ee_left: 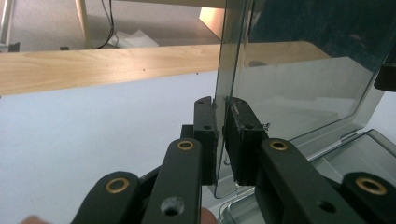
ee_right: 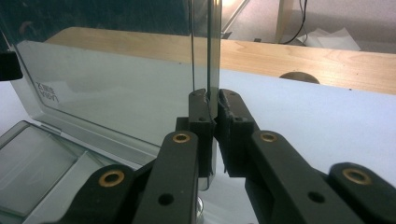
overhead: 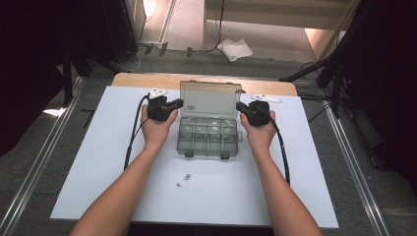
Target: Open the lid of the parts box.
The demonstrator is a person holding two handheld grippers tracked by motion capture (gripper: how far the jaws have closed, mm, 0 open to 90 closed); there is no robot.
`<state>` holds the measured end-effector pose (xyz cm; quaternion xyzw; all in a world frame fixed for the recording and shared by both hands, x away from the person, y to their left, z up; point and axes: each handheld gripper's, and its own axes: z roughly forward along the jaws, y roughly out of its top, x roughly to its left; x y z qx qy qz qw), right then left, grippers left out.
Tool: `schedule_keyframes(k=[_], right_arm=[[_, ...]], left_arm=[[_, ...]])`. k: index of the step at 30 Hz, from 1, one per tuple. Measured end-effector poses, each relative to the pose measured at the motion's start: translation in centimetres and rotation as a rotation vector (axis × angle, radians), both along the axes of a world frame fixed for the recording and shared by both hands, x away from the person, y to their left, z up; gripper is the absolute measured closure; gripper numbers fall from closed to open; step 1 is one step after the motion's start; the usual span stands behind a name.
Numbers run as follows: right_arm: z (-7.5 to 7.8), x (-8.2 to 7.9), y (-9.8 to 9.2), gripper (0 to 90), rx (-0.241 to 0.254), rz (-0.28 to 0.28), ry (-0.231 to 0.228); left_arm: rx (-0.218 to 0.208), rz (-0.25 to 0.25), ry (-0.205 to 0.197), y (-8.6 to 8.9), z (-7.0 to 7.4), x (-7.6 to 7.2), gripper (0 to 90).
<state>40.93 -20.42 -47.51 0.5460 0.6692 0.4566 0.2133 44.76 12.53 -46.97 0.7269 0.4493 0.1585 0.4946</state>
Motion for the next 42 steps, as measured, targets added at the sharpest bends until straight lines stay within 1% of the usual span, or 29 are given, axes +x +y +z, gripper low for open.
schedule_keyframes(k=[2,4,6,9,11,15,19,25,29,30,35,39,42], right_arm=[[-0.2,0.2,0.0,85.8,-0.006,-0.001,-0.004],[-0.3,0.2,0.0,85.8,-0.005,-0.001,0.007],[-0.5,0.2,0.1,85.8,0.000,-0.004,0.012],[-0.7,0.4,0.1,85.8,-0.011,0.004,0.012],[-0.8,0.4,0.1,85.8,-0.006,0.003,0.020],[-1.0,0.5,0.1,85.8,0.001,0.002,0.026],[-1.2,0.7,-0.1,85.7,0.021,0.008,0.036],[-1.3,0.8,-0.1,85.3,0.016,0.006,0.035],[-1.5,0.9,-0.2,84.8,0.023,0.016,0.051],[-1.6,0.9,-0.2,84.6,0.027,0.015,0.061],[-1.9,1.0,-0.2,84.4,0.023,0.018,0.065],[-2.0,1.0,-0.2,84.1,0.021,0.014,0.073],[-2.2,1.1,-0.2,84.3,0.017,0.006,0.079]], left_arm=[[0.006,-0.001,0.010,0.0,-0.2,0.1,82.1],[0.005,-0.004,0.014,0.0,-0.3,0.2,82.1],[-0.006,-0.003,0.026,0.0,-0.4,0.2,82.1],[-0.001,-0.003,0.029,0.0,-0.6,0.3,82.3],[0.000,-0.006,0.033,0.0,-0.8,0.4,82.3],[-0.019,0.003,0.045,-0.1,-0.9,0.5,82.3],[-0.019,0.005,0.048,0.0,-1.0,0.6,82.3],[-0.017,-0.001,0.058,0.0,-1.2,0.6,82.2],[-0.020,0.005,0.067,0.0,-1.3,0.7,82.0],[-0.019,0.006,0.067,0.0,-1.3,0.7,82.0],[-0.028,0.011,0.079,0.0,-1.6,0.8,81.7],[-0.012,0.010,0.090,-0.1,-1.9,0.9,80.2],[0.012,0.018,0.099,-0.3,-2.1,0.9,78.6]])
